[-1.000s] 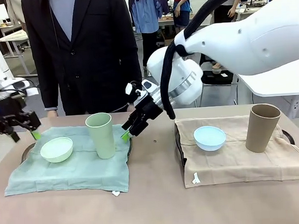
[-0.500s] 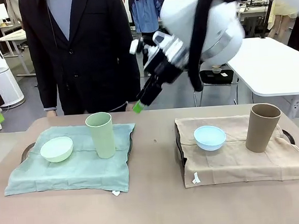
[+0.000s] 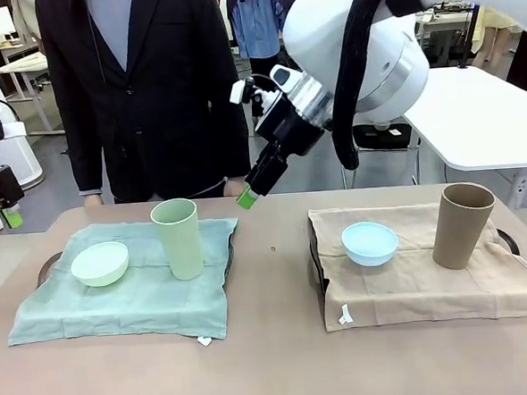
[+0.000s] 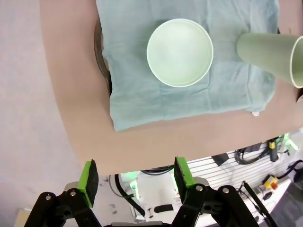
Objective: Set up a tray with a mat and arrange the tableware.
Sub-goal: Place the Picnic Bowl and Reusable plastic cup back onto the Handle tray in front of the human's position.
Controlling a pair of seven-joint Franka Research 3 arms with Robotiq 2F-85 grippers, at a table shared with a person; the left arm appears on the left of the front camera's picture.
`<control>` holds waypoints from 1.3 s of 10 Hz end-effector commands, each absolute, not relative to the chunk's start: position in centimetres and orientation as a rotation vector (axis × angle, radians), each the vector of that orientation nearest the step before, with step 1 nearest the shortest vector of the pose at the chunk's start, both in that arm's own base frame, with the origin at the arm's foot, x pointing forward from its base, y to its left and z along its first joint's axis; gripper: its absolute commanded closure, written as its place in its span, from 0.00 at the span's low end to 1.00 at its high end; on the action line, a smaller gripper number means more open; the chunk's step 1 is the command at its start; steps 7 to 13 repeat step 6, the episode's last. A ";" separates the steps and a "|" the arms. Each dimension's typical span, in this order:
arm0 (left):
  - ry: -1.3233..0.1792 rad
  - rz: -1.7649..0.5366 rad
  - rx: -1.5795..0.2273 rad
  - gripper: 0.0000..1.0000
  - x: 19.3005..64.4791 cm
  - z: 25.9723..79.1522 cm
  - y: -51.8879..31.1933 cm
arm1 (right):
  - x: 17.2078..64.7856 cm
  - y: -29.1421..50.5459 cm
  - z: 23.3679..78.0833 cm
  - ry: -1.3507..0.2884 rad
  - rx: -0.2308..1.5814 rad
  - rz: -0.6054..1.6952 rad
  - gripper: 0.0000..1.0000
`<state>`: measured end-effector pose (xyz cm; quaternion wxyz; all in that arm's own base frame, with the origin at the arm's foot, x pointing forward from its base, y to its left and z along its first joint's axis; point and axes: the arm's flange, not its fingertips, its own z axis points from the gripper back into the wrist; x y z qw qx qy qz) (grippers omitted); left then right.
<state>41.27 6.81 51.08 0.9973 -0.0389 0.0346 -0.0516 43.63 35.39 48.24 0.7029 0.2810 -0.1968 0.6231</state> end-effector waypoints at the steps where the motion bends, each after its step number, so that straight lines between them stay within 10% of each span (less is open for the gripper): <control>1: 0.052 -0.099 -0.086 0.17 41.0 51.5 6.7 | 43.6 35.5 49.3 -0.474 0.647 1.390 0.00; 13: 0.052 -0.099 -0.086 0.17 41.0 51.5 6.7 | 43.6 35.5 49.3 -0.474 0.647 1.390 0.00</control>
